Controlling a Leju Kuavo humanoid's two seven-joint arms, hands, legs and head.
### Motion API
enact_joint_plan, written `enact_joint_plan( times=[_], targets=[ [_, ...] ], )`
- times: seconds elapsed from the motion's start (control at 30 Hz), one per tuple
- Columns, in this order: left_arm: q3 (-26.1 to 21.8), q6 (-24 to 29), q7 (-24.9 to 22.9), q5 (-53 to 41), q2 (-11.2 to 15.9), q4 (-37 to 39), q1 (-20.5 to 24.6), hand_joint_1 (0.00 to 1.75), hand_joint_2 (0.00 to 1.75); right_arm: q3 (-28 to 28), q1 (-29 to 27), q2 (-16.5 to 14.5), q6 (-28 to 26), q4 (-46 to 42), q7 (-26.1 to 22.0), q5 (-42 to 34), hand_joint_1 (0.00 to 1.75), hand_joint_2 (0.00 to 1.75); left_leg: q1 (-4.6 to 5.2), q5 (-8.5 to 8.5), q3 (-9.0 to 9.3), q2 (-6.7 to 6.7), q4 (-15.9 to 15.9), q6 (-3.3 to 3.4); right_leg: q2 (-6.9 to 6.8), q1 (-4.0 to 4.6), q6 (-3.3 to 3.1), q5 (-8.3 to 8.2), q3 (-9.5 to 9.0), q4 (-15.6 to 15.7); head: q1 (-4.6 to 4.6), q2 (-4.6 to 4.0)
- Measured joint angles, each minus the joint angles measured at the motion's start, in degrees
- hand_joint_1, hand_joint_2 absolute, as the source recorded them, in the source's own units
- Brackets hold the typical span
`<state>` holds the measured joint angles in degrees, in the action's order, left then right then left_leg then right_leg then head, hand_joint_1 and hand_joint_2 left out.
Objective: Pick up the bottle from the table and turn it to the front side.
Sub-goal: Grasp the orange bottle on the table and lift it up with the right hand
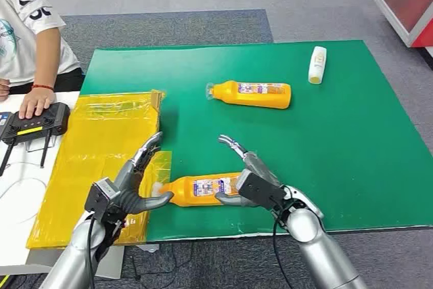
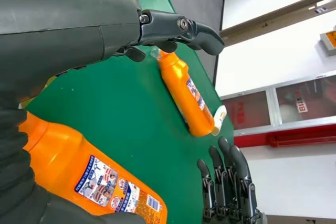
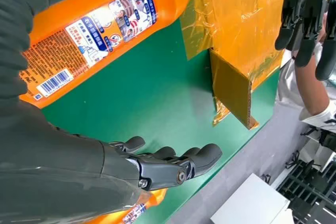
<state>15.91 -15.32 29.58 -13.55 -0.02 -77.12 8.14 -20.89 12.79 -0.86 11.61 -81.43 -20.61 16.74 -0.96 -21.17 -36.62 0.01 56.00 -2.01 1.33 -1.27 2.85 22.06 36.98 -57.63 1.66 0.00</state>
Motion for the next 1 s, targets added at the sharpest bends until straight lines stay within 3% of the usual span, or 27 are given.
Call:
enact_joint_plan(
  times=[0.2, 0.63, 1.0],
  targets=[
    [0.03, -0.01, 0.14, 0.00, -0.01, 0.20, 0.33, 0.00, 1.75, -1.01, 0.60, 0.17, -0.37, 0.82, 0.43, 2.54, 0.00, 1.75, 0.00, 0.00, 0.00, 0.00, 0.00, 0.00, 0.00, 0.00, 0.00, 0.00, 0.00, 0.00, -0.01, 0.00],
    [0.50, -0.91, 0.46, 0.00, -0.13, 0.91, 1.91, 0.00, 1.75, -9.20, 5.51, 2.30, -4.09, 7.24, 2.67, 19.17, 0.00, 1.75, 0.00, 0.02, 0.00, 0.00, 0.00, -0.01, 0.00, 0.00, 0.01, -0.01, 0.00, 0.00, -0.02, 0.00],
    [1.22, -0.94, 1.52, 0.68, -0.01, 3.42, 3.64, 0.00, 1.75, -18.38, 14.29, 5.29, 1.22, 17.47, 4.59, 21.30, 0.00, 1.75, 0.00, 0.05, 0.00, 0.00, 0.01, -0.02, 0.00, 0.00, 0.02, -0.03, -0.01, 0.00, 0.00, 0.00]
  ],
)
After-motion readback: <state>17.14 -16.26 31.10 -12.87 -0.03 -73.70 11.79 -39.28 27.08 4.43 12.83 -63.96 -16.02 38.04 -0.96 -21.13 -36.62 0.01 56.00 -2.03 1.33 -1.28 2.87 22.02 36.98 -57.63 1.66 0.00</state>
